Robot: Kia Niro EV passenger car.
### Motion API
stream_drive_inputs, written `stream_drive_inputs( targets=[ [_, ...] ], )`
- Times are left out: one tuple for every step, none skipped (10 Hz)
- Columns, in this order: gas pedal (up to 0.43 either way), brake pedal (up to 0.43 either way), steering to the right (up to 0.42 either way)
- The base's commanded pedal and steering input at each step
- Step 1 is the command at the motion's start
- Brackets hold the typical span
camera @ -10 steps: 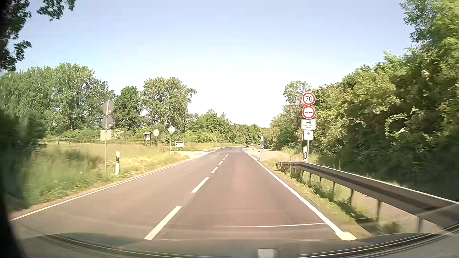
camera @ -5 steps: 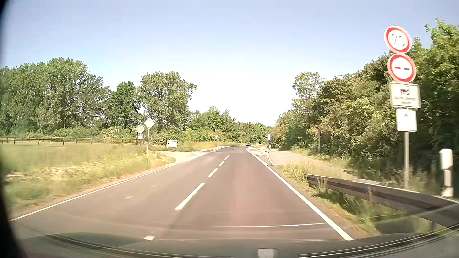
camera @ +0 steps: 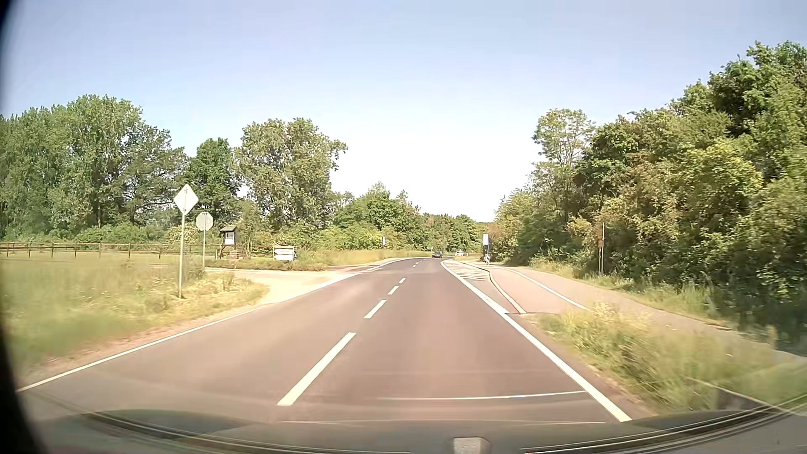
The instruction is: Follow the waypoints while adhering to traffic rules and regulations
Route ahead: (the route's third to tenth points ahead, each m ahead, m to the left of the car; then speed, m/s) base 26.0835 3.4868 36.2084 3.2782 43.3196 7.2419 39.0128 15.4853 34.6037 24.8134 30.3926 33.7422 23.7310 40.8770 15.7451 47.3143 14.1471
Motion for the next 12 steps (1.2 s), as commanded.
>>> stream_drive_inputs(
  targets=[
    [0.000,0.384,-0.004],
    [0.000,0.384,-0.004],
    [0.000,0.384,-0.003],
    [0.000,0.384,-0.001],
    [0.000,0.390,0.001],
    [0.000,0.390,0.002],
    [0.000,0.390,0.002],
    [0.000,0.390,0.002],
    [0.000,0.390,0.003],
    [0.000,0.396,0.004],
    [0.000,0.396,0.005],
    [0.000,0.402,0.005]
  ],
)
